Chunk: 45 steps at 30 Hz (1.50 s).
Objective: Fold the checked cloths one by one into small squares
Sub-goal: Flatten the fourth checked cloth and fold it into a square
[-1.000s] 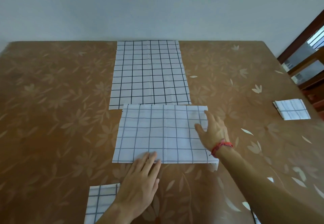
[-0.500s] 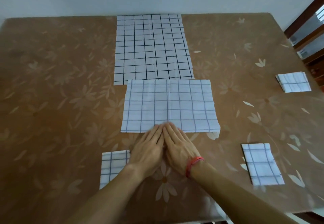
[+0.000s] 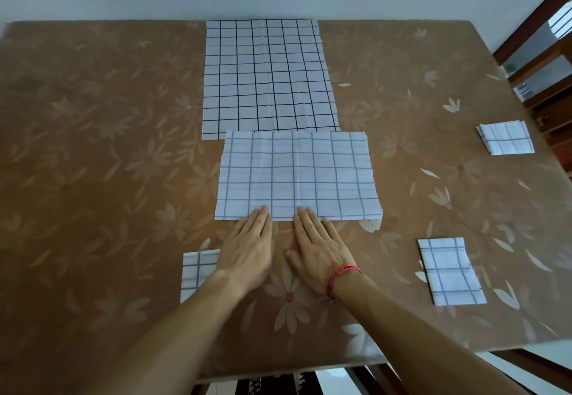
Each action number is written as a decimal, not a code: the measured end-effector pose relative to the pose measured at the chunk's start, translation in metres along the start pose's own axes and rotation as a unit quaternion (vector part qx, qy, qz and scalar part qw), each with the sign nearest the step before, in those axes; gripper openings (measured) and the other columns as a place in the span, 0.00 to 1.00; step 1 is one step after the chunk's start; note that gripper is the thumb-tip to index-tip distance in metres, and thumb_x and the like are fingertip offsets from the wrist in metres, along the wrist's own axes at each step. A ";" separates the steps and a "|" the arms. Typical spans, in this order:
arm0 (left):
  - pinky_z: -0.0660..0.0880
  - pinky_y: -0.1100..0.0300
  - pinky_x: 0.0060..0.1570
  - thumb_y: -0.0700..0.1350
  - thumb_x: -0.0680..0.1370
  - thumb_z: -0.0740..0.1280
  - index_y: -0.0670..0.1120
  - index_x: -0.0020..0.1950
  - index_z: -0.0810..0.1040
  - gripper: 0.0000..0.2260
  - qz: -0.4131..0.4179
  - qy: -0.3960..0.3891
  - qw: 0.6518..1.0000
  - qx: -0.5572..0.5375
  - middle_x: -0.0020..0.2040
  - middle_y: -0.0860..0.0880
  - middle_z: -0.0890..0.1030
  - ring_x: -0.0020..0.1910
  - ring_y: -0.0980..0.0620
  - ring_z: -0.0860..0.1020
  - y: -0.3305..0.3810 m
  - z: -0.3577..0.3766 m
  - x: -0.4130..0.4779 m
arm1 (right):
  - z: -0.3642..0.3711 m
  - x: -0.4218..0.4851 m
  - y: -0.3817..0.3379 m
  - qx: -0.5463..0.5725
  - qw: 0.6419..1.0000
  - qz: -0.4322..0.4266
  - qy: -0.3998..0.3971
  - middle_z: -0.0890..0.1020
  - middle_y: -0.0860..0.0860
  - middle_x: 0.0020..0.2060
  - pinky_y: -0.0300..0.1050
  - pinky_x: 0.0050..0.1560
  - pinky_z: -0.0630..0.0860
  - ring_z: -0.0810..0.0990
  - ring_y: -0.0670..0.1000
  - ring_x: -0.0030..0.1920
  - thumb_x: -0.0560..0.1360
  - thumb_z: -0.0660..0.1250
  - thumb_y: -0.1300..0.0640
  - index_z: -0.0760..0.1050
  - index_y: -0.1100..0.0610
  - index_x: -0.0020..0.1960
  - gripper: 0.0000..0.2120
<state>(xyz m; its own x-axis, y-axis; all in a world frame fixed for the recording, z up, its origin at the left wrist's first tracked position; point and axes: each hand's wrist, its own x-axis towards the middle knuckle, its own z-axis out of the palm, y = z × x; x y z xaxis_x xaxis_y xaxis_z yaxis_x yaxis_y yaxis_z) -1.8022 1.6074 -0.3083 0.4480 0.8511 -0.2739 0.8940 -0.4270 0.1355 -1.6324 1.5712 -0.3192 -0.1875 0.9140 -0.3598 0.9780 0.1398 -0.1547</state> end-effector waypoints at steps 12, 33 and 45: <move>0.44 0.54 0.77 0.52 0.84 0.44 0.38 0.79 0.46 0.27 -0.111 -0.081 0.991 -0.005 0.79 0.43 0.42 0.78 0.49 0.42 -0.034 -0.011 -0.020 | -0.004 -0.033 0.062 0.050 0.987 0.155 0.014 0.39 0.54 0.78 0.51 0.76 0.38 0.36 0.51 0.77 0.81 0.44 0.41 0.39 0.59 0.78 0.34; 0.56 0.52 0.75 0.47 0.83 0.55 0.40 0.76 0.61 0.22 -0.026 0.059 0.997 -0.051 0.77 0.43 0.60 0.77 0.46 0.57 0.009 -0.020 0.031 | -0.022 -0.027 0.083 0.053 0.973 0.198 0.103 0.67 0.48 0.68 0.50 0.71 0.58 0.67 0.50 0.67 0.79 0.50 0.42 0.67 0.54 0.69 0.25; 0.46 0.52 0.77 0.51 0.83 0.53 0.45 0.79 0.51 0.26 -0.011 0.024 0.996 -0.080 0.80 0.47 0.48 0.79 0.49 0.45 0.040 -0.004 0.070 | -0.048 0.002 0.108 0.120 0.958 0.223 0.134 0.76 0.52 0.53 0.50 0.55 0.69 0.73 0.56 0.55 0.77 0.58 0.48 0.75 0.55 0.53 0.13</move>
<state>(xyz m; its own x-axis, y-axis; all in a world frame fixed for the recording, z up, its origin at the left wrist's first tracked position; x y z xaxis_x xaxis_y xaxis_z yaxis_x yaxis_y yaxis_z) -1.7350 1.6510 -0.3179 0.4238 0.8751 -0.2336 0.8910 -0.3564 0.2812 -1.5231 1.6064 -0.2927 0.3064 0.9316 -0.1954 0.9003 -0.3503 -0.2583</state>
